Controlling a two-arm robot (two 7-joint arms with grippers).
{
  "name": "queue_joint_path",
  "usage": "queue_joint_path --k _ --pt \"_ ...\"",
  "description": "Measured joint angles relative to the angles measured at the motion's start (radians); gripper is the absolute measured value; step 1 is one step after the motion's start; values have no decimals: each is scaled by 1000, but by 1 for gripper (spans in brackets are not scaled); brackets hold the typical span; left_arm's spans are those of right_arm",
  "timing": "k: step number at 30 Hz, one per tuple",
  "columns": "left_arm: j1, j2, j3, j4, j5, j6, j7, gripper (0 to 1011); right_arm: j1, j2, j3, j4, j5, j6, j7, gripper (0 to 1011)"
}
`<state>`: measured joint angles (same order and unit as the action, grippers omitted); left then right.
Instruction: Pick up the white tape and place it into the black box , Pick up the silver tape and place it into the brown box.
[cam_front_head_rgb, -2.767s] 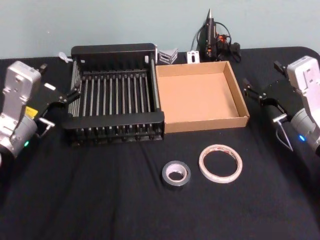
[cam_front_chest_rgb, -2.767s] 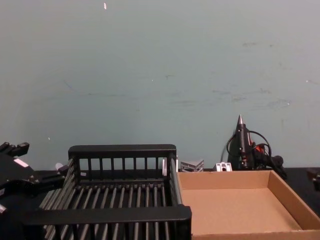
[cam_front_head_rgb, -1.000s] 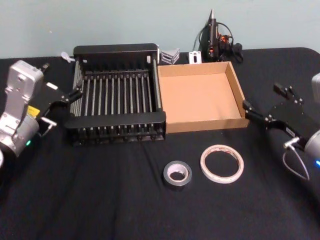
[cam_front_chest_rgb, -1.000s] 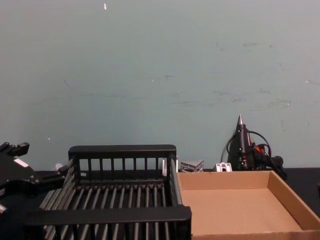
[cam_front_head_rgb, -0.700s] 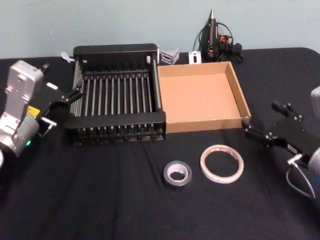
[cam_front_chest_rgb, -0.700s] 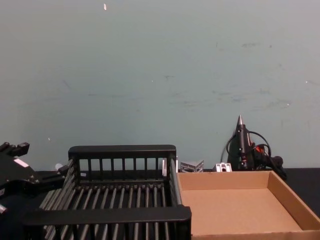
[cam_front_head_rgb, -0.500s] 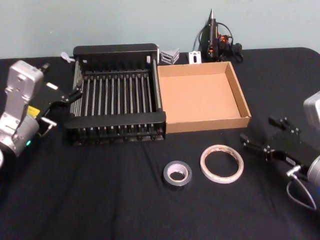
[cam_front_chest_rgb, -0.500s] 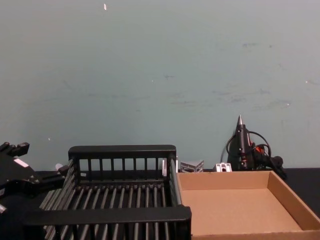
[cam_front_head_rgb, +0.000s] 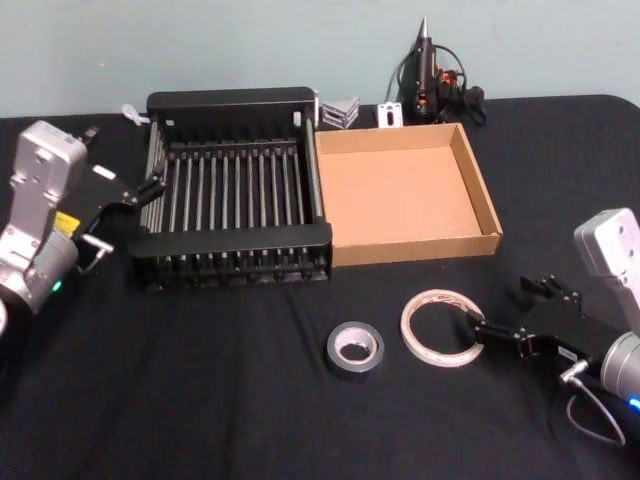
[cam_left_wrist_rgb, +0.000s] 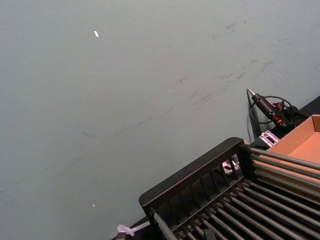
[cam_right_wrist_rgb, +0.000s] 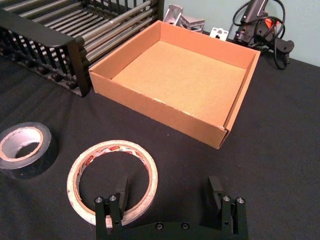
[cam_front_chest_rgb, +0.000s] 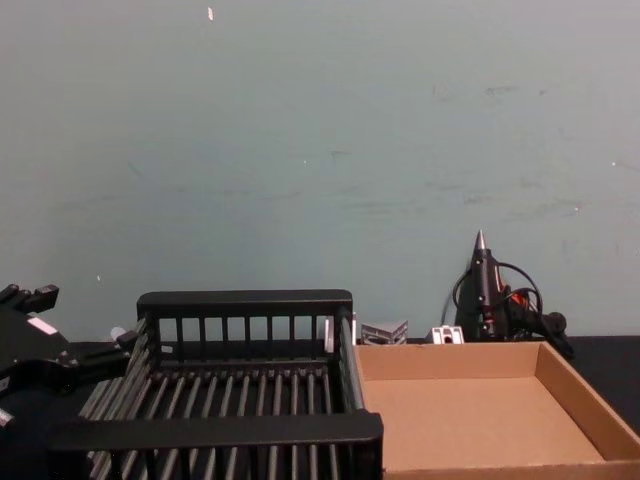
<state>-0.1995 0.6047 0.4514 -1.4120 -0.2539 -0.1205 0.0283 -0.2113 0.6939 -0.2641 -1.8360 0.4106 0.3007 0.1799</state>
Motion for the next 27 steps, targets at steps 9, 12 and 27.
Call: queue_joint_path --k 9,12,27 --pt "0 0 0 0 0 0 0 1001 14 -23 -5 25 -32 9 17 1003" --pt "0 0 0 0 0 0 0 1001 18 -30 -6 33 -43 7 26 1003" --pt "0 0 0 0 0 0 0 1001 50 -66 -19 89 -89 -47 90 1002"
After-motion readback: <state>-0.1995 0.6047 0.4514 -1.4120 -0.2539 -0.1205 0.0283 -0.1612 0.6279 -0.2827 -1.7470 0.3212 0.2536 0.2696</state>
